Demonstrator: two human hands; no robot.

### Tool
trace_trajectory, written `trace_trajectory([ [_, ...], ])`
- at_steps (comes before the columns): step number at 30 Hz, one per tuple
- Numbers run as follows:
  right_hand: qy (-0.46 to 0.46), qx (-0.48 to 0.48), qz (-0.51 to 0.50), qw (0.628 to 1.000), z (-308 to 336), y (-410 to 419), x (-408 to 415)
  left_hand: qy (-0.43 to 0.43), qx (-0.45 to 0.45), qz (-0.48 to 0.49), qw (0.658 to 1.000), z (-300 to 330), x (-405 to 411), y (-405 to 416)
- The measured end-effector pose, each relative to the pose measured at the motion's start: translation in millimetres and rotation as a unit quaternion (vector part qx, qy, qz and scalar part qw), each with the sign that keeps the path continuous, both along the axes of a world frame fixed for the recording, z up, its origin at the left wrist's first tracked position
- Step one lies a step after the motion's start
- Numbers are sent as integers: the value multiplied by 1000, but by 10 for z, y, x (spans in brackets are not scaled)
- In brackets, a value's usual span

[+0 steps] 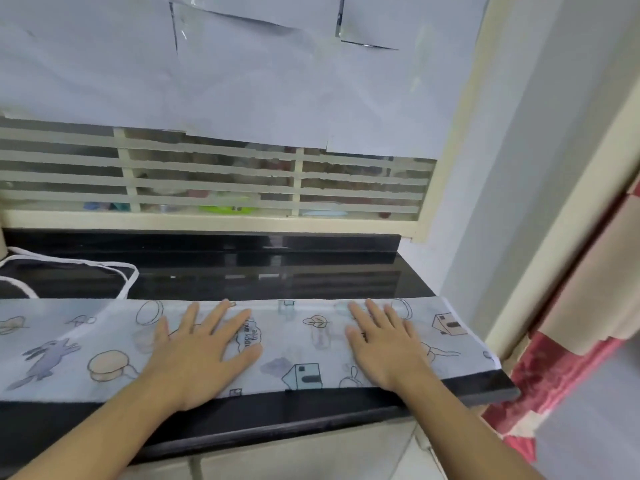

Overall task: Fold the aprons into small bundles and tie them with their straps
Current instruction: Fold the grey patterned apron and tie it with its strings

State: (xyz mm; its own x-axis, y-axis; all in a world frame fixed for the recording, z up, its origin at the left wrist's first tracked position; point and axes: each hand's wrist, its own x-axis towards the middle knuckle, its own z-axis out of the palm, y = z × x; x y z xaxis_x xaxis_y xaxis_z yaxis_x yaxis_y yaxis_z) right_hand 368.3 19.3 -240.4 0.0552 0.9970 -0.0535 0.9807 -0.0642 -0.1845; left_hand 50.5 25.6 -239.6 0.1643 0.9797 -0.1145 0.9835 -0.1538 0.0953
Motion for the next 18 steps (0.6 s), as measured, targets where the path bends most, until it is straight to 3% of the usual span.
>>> trace_trajectory([
  [6, 8, 27, -84, 996, 22, -127, 864, 8, 11, -2, 1000, -50, 32, 33],
  [9, 13, 91, -135, 987, 16, -159, 939, 10, 18, -2, 1000, -41, 53, 23],
  [14, -79, 137, -262, 952, 55, -333, 941, 6, 18, 0, 1000, -51, 71, 26],
  [18, 24, 65, -297, 952, 336, -465, 1032, 10, 11, 6, 1000, -27, 85, 22],
])
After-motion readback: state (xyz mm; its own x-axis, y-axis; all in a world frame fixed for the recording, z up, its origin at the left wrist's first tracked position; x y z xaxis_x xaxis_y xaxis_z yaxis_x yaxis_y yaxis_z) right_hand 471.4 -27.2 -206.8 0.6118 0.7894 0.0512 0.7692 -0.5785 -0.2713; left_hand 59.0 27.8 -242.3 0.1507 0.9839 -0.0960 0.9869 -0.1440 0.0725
